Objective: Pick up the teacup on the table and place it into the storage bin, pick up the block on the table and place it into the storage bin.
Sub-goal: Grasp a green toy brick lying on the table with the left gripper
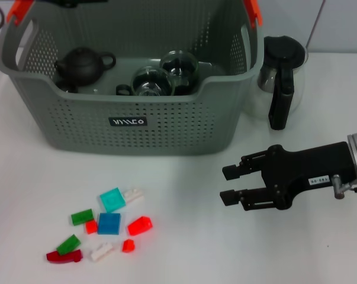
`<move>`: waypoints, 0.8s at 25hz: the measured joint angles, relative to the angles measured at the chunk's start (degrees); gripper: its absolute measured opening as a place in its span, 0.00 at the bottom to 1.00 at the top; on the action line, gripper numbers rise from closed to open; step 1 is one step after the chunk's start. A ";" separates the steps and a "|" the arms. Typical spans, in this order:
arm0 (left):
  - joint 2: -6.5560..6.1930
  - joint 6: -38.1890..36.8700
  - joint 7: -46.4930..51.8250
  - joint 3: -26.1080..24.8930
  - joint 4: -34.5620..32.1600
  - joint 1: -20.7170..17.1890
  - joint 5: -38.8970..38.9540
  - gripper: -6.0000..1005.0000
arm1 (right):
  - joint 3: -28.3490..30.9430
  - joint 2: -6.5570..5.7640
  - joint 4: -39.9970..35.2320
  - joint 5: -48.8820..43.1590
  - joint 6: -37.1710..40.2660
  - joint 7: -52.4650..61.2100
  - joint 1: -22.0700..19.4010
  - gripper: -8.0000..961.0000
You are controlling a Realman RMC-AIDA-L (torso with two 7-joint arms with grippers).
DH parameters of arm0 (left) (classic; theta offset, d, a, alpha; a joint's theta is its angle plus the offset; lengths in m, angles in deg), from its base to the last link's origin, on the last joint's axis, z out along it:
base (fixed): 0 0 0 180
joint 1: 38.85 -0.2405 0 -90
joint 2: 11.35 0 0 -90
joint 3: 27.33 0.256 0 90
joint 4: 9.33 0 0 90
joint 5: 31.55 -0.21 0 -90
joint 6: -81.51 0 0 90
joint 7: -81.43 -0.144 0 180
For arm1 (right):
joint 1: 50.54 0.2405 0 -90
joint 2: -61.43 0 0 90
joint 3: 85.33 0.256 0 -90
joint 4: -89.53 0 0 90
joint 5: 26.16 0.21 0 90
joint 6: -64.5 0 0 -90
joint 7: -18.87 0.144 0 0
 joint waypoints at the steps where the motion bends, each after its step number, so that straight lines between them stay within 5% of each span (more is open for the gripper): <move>1: -0.11 -1.33 -0.02 -0.48 -0.32 -0.57 0.83 0.41 | 0.00 0.00 0.01 0.01 0.05 0.00 -0.01 0.59; 10: 0.10 -16.76 -1.13 -8.27 0.01 -5.01 10.55 0.41 | 0.00 0.00 0.28 0.19 0.45 -0.04 0.01 0.59; 16: 0.92 -20.62 -4.56 -7.55 0.12 -12.04 13.78 0.40 | 0.00 0.00 0.35 -0.01 -0.02 -0.11 -0.22 0.59; 20: -0.47 -20.91 -6.42 -3.48 -1.46 -16.86 13.43 0.42 | 0.00 0.00 0.36 -0.09 0.12 -0.10 -0.18 0.59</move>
